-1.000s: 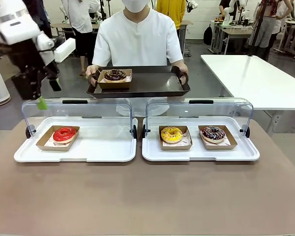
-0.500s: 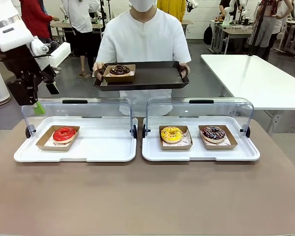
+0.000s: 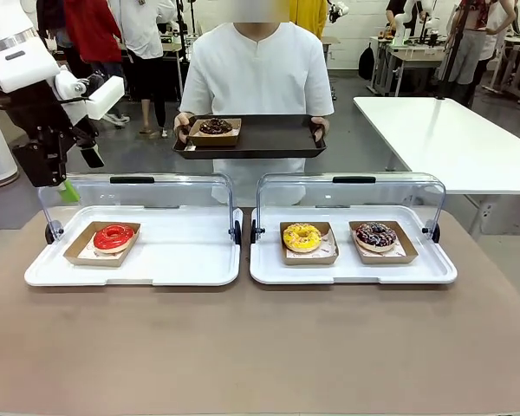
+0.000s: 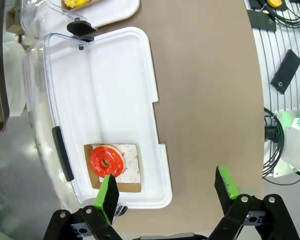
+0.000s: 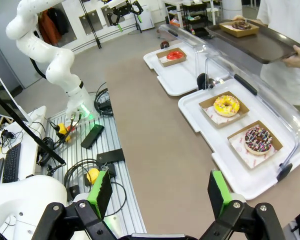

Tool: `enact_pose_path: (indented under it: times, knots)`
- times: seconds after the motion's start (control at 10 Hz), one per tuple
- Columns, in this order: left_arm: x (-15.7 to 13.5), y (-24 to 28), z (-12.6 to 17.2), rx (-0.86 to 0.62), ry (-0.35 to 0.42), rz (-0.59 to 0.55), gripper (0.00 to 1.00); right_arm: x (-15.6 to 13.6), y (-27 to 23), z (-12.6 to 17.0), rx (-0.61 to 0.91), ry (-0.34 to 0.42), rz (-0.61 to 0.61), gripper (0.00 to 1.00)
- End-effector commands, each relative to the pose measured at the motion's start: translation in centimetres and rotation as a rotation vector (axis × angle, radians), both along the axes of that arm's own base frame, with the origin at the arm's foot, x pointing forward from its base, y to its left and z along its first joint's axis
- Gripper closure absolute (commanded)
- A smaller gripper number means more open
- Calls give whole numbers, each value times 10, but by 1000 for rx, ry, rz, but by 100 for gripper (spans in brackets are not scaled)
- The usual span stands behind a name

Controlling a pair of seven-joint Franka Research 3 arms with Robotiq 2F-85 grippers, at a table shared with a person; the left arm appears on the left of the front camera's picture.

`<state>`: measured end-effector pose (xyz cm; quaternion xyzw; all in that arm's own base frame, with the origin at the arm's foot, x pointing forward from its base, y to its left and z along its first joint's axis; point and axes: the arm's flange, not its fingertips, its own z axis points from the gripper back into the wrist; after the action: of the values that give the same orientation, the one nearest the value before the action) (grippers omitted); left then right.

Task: Provide the desired donut to the person.
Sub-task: Pick up and lift the Paper togo box containing the Donut pointed at by the person.

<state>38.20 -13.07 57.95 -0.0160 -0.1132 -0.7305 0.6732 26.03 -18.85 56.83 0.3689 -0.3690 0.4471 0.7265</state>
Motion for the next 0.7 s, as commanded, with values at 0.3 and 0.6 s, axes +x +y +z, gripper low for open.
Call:
enact_pose_path:
  times: [0.3, 0.6]
  knots:
    - [-10, 42, -7, -275, 22, 154, 0, -1, 0, 1, 7, -8, 7, 0]
    - [-2, 122, 8, -634, 56, 297, 0, -1, 0, 1, 7, -8, 7, 0]
